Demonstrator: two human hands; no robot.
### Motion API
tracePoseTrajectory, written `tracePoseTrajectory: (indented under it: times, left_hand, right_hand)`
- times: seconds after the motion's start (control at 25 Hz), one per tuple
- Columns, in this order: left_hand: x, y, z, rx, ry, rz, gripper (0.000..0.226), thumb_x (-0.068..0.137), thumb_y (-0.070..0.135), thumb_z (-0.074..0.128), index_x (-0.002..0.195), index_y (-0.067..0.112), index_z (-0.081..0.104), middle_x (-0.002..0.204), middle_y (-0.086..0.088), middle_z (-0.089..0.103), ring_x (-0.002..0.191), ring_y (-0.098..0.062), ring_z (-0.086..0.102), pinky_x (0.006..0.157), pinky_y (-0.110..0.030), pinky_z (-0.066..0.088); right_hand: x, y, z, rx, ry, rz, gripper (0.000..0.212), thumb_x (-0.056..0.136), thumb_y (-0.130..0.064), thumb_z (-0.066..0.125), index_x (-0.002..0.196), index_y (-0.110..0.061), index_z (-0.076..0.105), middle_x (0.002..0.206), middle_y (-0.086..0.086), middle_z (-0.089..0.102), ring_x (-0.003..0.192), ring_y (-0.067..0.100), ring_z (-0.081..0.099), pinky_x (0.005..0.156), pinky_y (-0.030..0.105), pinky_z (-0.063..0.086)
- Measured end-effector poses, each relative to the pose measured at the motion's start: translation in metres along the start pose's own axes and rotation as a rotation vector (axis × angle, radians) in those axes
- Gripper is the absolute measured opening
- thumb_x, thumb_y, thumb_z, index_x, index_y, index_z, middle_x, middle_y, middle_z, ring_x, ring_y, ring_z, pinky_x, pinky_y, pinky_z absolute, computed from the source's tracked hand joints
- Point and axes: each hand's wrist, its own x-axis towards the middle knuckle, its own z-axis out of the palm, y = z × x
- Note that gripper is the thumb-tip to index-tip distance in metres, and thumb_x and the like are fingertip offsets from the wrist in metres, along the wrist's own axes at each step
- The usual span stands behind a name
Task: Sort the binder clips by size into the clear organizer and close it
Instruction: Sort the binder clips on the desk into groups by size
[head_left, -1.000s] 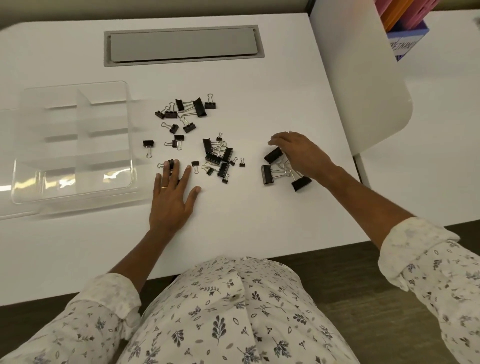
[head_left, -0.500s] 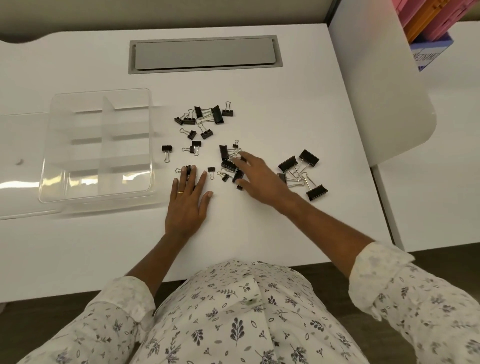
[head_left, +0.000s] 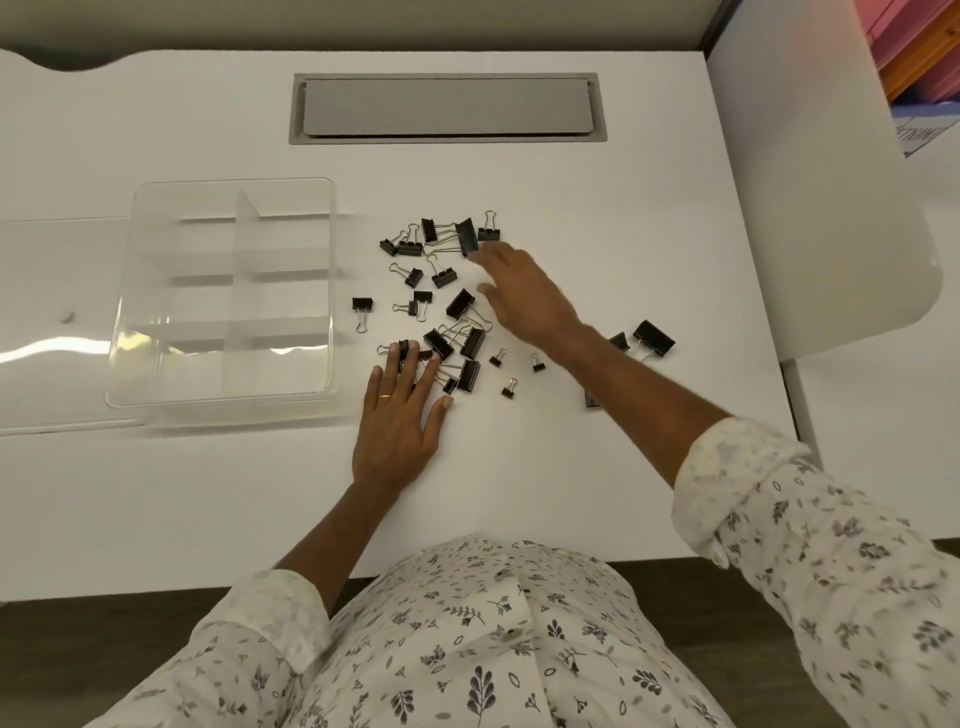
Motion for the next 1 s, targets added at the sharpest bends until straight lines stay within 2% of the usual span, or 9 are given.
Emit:
tracePoseTrajectory:
  times: [0.16,0.24,0.36,0.44,0.6,0.72,0.88,1.0]
  left_hand:
    - [0.001,0.0,-0.002,0.008,-0.018,-0.002,0.062,0.108,0.05,0.028,0.163,0.027,0.011,0.172,-0.001,0.0,0.159,-0.021,-0.007,0.128,-0.049,0.013]
    - [0.002,0.0,-0.003,0.01,-0.029,-0.004,0.063,0.108,0.05,0.028,0.163,0.027,0.01,0.172,-0.001,-0.001,0.159,-0.022,-0.008,0.128,-0.049,0.013]
    - [0.002,0.0,-0.004,-0.002,-0.035,-0.008,0.063,0.108,0.051,0.028,0.163,0.027,0.01,0.172,-0.001,-0.001,0.159,-0.022,-0.008,0.128,-0.049,0.012]
    - [0.003,0.001,-0.004,-0.001,-0.034,-0.01,0.063,0.107,0.051,0.029,0.163,0.027,0.011,0.172,-0.001,0.0,0.159,-0.021,-0.007,0.128,-0.049,0.012]
    - [0.003,0.001,-0.004,-0.006,-0.026,-0.007,0.064,0.107,0.051,0.032,0.163,0.027,0.012,0.172,0.0,0.001,0.159,-0.021,-0.007,0.129,-0.048,0.012]
    - [0.003,0.001,-0.004,-0.008,-0.02,0.0,0.064,0.107,0.051,0.031,0.163,0.027,0.012,0.172,0.0,0.001,0.159,-0.021,-0.006,0.129,-0.048,0.012]
    - [0.001,0.0,-0.005,-0.018,-0.003,0.001,0.063,0.107,0.05,0.03,0.163,0.027,0.014,0.172,0.001,0.002,0.159,-0.02,-0.006,0.128,-0.049,0.012]
    - [0.0,0.001,-0.006,-0.027,0.012,0.004,0.062,0.107,0.05,0.031,0.163,0.028,0.016,0.172,0.001,0.004,0.159,-0.019,-0.005,0.128,-0.049,0.013]
  right_hand:
    - [0.051,0.015,0.001,-0.112,-0.068,0.009,0.058,0.098,-0.007,0.059,0.153,-0.009,0.038,0.163,0.011,0.03,0.144,0.031,0.035,0.11,0.047,0.044]
    - [0.068,0.02,0.003,-0.217,-0.108,-0.032,0.063,0.096,-0.01,0.063,0.153,-0.009,0.036,0.163,0.012,0.029,0.147,0.032,0.031,0.115,0.049,0.037]
    - [0.076,0.026,0.004,-0.338,-0.115,-0.071,0.057,0.096,-0.015,0.063,0.149,-0.013,0.043,0.158,0.009,0.04,0.145,0.029,0.034,0.121,0.053,0.023]
    - [0.074,0.029,0.004,-0.329,-0.055,-0.082,0.049,0.093,-0.018,0.065,0.14,-0.015,0.051,0.144,0.007,0.052,0.137,0.028,0.043,0.12,0.054,0.022]
    - [0.049,0.032,-0.007,-0.179,0.05,-0.068,0.048,0.083,-0.031,0.065,0.13,-0.019,0.057,0.127,0.001,0.062,0.124,0.026,0.053,0.116,0.051,0.029]
    - [0.013,0.037,-0.022,0.017,0.155,-0.007,0.052,0.081,-0.036,0.063,0.131,-0.021,0.058,0.128,-0.003,0.064,0.117,0.023,0.058,0.106,0.044,0.041]
    - [-0.068,0.062,-0.052,0.363,0.254,0.196,0.054,0.083,-0.023,0.074,0.134,-0.023,0.054,0.132,-0.009,0.06,0.108,0.01,0.062,0.096,0.024,0.046]
    - [-0.141,0.089,-0.071,0.533,0.329,0.413,0.053,0.085,-0.011,0.074,0.131,-0.028,0.054,0.131,-0.015,0.06,0.099,0.009,0.069,0.09,0.023,0.054]
